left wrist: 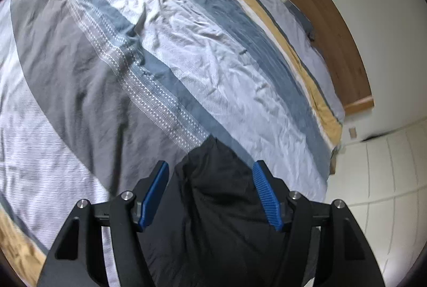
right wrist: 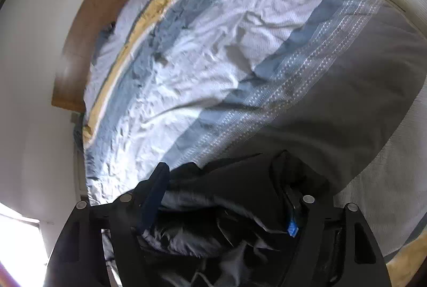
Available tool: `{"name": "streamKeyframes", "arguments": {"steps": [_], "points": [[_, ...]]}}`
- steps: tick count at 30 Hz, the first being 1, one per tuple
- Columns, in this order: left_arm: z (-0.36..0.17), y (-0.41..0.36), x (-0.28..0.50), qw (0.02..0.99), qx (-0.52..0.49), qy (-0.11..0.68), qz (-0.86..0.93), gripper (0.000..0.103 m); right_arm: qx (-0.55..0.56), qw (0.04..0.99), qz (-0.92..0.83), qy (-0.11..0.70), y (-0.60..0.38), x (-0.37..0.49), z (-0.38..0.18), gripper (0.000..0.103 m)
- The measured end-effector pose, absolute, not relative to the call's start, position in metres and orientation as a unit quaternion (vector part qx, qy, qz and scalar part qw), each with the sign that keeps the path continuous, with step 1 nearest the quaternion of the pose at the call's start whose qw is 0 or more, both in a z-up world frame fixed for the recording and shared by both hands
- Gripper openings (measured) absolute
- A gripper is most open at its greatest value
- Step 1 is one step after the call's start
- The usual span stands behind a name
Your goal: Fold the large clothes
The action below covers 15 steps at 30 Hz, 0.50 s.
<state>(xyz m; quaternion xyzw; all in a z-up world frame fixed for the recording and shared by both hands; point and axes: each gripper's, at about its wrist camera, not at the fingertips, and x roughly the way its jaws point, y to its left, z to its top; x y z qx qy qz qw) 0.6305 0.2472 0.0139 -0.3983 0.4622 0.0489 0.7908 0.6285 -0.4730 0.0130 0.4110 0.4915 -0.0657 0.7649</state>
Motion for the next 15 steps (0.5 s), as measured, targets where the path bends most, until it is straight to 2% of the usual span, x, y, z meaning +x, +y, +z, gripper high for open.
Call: {"name": "streamKeyframes", "arguments": {"steps": [4, 9, 15], "points": [[0.023, 0.230, 0.611, 0.801, -0.365, 0.473, 0.030, 0.064, 0.432, 0.770, -0.058, 0.467, -0.479, 0.618, 0.037, 0.087], [0.033, 0.206, 0.588, 0.811, -0.337, 0.479, 0.007, 0.064, 0.408, 0.787, -0.048, 0.459, -0.474, 0.605, 0.068, 0.087], [0.045, 0.184, 0.556, 0.832, -0.303, 0.464, -0.001, 0.064, 0.328, 0.814, -0.025, 0.478, -0.436, 0.584, 0.084, 0.087]]}}
